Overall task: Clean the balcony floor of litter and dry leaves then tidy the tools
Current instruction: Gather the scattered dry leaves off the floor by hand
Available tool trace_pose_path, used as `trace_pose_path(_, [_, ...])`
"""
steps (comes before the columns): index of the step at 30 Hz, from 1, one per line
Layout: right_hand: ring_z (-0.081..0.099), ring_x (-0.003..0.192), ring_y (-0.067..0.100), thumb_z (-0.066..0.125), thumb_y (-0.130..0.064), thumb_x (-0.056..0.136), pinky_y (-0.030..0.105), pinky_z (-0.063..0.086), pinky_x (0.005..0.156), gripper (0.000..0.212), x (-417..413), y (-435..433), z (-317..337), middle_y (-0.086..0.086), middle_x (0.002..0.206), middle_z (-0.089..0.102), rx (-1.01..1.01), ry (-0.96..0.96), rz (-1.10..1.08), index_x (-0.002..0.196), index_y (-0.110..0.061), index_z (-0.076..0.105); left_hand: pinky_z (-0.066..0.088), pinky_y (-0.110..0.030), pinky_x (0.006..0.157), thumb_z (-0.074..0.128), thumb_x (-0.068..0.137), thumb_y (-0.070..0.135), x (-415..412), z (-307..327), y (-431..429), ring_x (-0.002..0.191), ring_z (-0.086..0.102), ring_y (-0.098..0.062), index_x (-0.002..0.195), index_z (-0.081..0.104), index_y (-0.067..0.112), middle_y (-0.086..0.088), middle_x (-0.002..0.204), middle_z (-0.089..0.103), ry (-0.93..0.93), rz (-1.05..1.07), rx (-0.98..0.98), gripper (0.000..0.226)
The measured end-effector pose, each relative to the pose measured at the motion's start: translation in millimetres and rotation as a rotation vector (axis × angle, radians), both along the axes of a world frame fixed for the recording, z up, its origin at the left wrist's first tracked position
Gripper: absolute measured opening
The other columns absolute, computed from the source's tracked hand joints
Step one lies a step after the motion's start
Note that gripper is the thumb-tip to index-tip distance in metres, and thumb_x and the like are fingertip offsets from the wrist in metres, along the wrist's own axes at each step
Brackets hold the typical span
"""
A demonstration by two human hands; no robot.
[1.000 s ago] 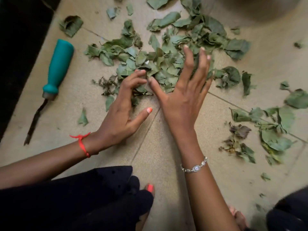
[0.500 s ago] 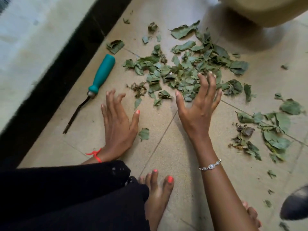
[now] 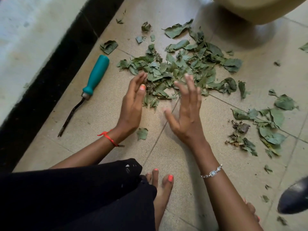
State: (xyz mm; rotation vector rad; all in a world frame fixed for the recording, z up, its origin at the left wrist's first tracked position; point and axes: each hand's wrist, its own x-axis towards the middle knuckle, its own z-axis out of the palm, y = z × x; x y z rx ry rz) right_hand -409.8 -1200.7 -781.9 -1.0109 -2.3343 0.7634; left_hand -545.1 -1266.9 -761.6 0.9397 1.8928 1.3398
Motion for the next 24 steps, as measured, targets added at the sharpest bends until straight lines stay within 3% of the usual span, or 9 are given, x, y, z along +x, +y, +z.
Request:
trace_pose_path(3, [-0.002,0.145,0.021,0.047,-0.062,0.080,0.046,-0.002,0.118,0.085,-7.0,-22.3,-4.0,0.010,0.155,0.004,0.057,-0.118,0.181,0.144,-0.015,0.016,0.035,-0.032,0.111,0.036,0.093,0.038,-18.9,-2.2,-8.1,0.133,0.041,-0.012,0.133,0.040,0.019,-0.004,0.143,0.043,-0.095,0.018,0.061,0.044])
trace_pose_path(6, [-0.001,0.145,0.022,0.048,-0.071,0.077,0.051,0.002,0.117,0.093,-17.2,-40.7,-13.4,0.009,0.155,0.003,0.180,-0.216,0.271,0.146,-0.020,0.010,0.032,-0.041,0.113,0.037,0.096,0.024,-30.1,-3.6,-10.6,0.133,0.041,-0.013,0.134,0.042,0.011,-0.003,0.140,0.045,-0.047,0.047,0.083,0.041])
trace_pose_path(9, [-0.001,0.145,0.022,0.042,-0.072,0.080,0.053,0.005,0.115,0.089,-27.4,-42.9,-19.8,0.008,0.155,0.002,0.259,-0.289,0.217,0.147,-0.024,0.008,0.031,-0.036,0.113,0.036,0.096,0.014,-36.8,-4.1,-5.1,0.135,0.038,-0.014,0.133,0.042,0.011,-0.006,0.142,0.044,0.036,0.050,0.087,0.038])
trace_pose_path(15, [0.005,0.143,0.024,0.038,-0.070,0.085,0.053,-0.004,0.114,0.081,-58.4,7.2,-16.5,0.007,0.153,0.002,0.289,-0.299,-0.052,0.145,-0.022,0.011,0.027,-0.021,0.113,0.039,0.094,0.016,-44.6,-3.6,12.1,0.139,0.029,-0.011,0.129,0.045,0.015,-0.004,0.147,0.037,0.167,0.009,0.030,0.035])
trace_pose_path(19, [0.006,0.142,0.027,0.037,-0.072,0.082,0.053,-0.006,0.113,0.086,-68.0,43.8,-14.4,0.012,0.154,0.009,0.302,-0.314,-0.142,0.146,-0.020,0.014,0.009,-0.032,0.117,0.043,0.096,0.023,-60.3,-3.8,34.0,0.146,0.005,-0.019,0.137,0.038,0.016,-0.004,0.156,0.017,0.396,0.008,-0.124,0.042])
trace_pose_path(24, [0.004,0.144,0.025,0.034,-0.075,0.080,0.050,-0.002,0.114,0.088,-61.6,57.0,-19.0,0.014,0.156,0.013,0.259,-0.325,-0.179,0.146,-0.020,0.017,-0.010,-0.037,0.114,0.046,0.096,0.037,-74.0,1.2,74.4,0.143,-0.020,-0.026,0.148,0.012,0.013,-0.015,0.156,-0.016,0.505,0.045,-0.378,0.066])
